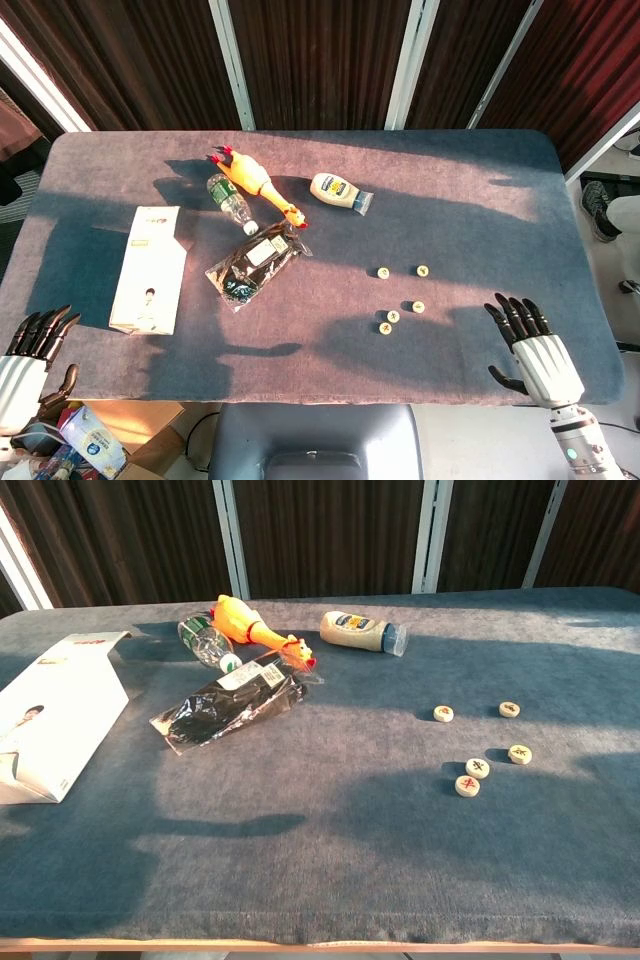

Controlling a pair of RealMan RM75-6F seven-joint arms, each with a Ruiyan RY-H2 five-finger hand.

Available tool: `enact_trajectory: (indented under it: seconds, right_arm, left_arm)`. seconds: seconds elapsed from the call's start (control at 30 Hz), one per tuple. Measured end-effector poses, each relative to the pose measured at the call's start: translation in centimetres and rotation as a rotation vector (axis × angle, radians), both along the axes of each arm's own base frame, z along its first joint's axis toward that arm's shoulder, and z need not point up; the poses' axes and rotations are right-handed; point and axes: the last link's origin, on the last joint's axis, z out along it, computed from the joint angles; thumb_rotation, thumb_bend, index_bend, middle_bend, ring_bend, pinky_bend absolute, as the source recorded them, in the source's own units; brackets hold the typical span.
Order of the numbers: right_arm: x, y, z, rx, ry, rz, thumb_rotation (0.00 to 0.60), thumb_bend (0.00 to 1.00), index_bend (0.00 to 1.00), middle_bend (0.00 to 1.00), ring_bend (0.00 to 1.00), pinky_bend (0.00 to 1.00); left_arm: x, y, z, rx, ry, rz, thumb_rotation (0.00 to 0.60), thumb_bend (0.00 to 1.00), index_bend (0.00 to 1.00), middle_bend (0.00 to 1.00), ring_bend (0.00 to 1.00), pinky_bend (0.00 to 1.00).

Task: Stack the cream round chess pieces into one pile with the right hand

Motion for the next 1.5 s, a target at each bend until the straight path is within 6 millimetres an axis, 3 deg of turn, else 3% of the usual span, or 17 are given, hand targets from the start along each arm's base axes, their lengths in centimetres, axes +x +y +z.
enact_trajectory:
  seconds: [0.2,0.4,0.9,1.07,1.27,1.5]
  right_arm:
    - [0.3,-0.4,-0.9,0.03,0.01,0.016,0.6,0.33,0.05,0.0,0.0,0.0]
    - [1.9,-2.1,-2.8,0.1,0.009,0.078,0.6,0.33,0.1,0.0,0.0,0.0]
    - [9.1,-8.0,-10.9,0.308,0.12,0.268,0.6,0.34,0.33,0.0,0.0,0.0]
    - [9.7,-8.7,-12.5,0.324,0.157,0.279,0.6,0.38,0.38,0.0,0.0,0.0]
    - [9.1,-10.6,-14.7,0.335,0.225,0.237,0.6,0.43,0.42,0.0,0.0,0.0]
    - [9.0,-11.8,-15.8,0.332,0.241,0.218,0.6,0.44,0.46,0.0,0.0,0.0]
  left_arm:
    - [0.0,0.0,0.0,-0.003,-0.003,0.0,0.6,0.54,0.0,0.0,0.0,0.03]
    - [0.1,0.2,0.0,-0.009,-0.009,-0.004,0.6,0.54,0.0,0.0,0.0,0.03]
    - [-0.1,0.2,0.2,-0.009,-0.016,-0.002,0.6,0.54,0.0,0.0,0.0,0.03]
    - [-0.3,0.1,0.6,-0.001,-0.03,0.002,0.6,0.54,0.0,0.0,0.0,0.03]
    - [-0.3,0.0,0.8,0.001,-0.038,-0.004,0.6,0.54,0.0,0.0,0.0,0.03]
    - [-0.3,0.1,0.8,0.001,-0.036,-0.004,0.6,0.54,0.0,0.0,0.0,0.03]
